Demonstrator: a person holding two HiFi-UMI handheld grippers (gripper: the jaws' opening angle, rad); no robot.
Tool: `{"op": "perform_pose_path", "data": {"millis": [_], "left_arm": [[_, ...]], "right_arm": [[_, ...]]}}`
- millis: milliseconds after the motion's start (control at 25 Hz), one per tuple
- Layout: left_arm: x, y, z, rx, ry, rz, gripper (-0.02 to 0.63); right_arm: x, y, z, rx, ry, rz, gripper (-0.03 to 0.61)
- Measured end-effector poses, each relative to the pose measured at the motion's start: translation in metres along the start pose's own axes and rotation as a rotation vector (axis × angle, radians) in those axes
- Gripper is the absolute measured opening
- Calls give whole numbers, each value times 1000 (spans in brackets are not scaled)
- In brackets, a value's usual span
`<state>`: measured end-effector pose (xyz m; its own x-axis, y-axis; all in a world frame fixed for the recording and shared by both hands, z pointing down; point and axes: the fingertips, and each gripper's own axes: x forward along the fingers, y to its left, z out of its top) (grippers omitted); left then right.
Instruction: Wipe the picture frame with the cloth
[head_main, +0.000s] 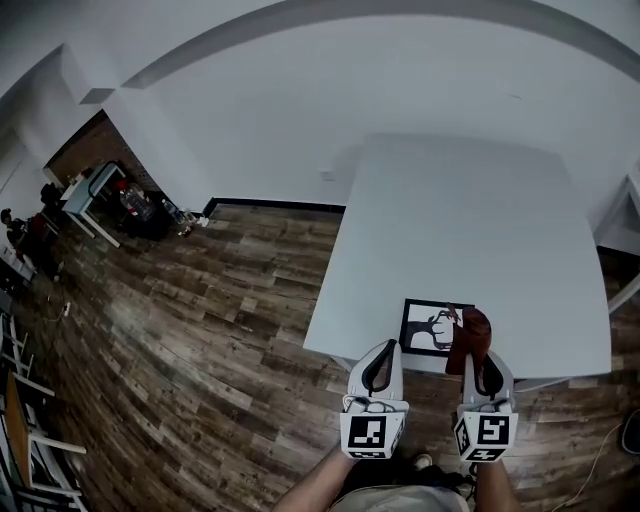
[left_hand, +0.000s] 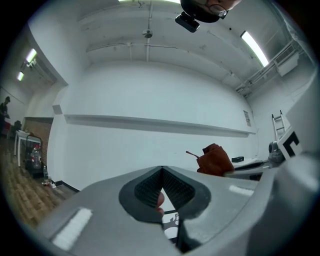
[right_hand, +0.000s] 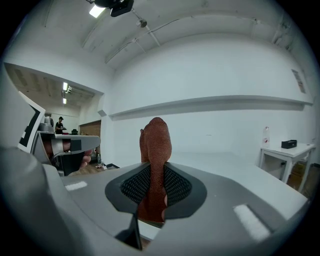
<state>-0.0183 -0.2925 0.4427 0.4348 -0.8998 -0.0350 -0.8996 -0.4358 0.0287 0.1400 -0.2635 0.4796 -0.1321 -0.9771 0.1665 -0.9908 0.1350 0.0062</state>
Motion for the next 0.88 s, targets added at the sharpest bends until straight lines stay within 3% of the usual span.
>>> {"op": "perform_pose_path", "data": {"millis": [560,880], "left_arm": [[31,10,-26,-9,59,-1,0],[34,16,-17,3,31,24,0]], "right_arm": [[35,2,-15,24,61,8,97],[70,15,-36,105,152,86,97]]}}
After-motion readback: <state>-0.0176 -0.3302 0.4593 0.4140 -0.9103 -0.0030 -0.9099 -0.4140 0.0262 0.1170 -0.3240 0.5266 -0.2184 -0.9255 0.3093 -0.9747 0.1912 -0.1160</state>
